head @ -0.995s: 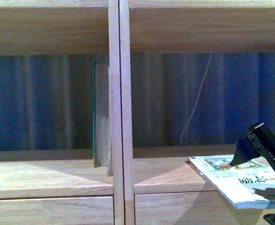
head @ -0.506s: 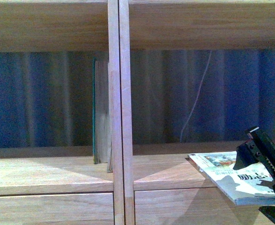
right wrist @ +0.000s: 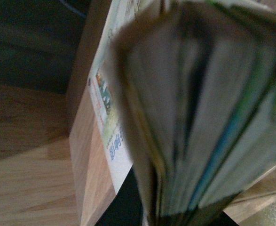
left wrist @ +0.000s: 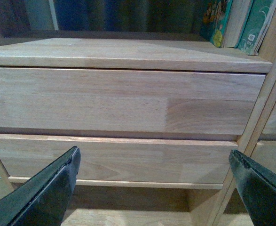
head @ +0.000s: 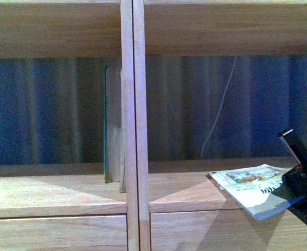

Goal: Organize books on shelf

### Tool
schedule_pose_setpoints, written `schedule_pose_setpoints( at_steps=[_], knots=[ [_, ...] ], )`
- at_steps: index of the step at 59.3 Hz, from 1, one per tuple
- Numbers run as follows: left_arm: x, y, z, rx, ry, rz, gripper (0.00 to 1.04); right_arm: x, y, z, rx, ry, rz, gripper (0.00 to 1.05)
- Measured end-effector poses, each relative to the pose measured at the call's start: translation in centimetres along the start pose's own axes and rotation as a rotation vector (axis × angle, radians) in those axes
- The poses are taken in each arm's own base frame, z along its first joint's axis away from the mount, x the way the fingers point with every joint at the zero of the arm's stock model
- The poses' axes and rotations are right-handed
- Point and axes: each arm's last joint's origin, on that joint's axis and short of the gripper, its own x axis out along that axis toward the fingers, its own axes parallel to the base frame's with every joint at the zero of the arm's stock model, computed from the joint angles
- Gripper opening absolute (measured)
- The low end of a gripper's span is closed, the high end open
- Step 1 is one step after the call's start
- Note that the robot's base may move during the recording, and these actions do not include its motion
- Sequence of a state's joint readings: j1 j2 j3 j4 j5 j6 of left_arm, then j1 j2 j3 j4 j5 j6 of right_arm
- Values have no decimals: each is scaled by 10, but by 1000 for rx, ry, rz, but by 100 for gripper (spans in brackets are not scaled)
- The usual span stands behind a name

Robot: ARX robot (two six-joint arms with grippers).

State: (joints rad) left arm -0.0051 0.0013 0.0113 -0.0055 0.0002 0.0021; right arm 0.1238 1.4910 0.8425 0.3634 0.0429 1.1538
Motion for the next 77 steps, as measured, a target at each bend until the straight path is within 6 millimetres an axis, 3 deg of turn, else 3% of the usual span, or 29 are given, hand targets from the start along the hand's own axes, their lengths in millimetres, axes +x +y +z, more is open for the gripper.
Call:
schedule_pose_setpoints(
  at_steps=[10, 23, 33, 45, 65, 77],
  knots=[
    [0, 0, 0, 0, 0, 0, 97, -11, -1, 9, -24, -3, 33, 7],
    [0, 0, 0, 0, 0, 0, 97, -40, 6, 33, -90, -4, 175, 7],
    [0, 0, 0, 0, 0, 0, 97, -84, 20, 60, -203, -7, 376, 7],
    [0, 0, 0, 0, 0, 0, 97, -135, 34, 79, -344, -30, 544, 7],
    [0, 0, 0, 0, 0, 0, 97, -179, 58, 79, -441, -51, 784, 7],
    [0, 0, 0, 0, 0, 0, 97, -185, 86, 62, -420, -31, 816, 7]
  ],
)
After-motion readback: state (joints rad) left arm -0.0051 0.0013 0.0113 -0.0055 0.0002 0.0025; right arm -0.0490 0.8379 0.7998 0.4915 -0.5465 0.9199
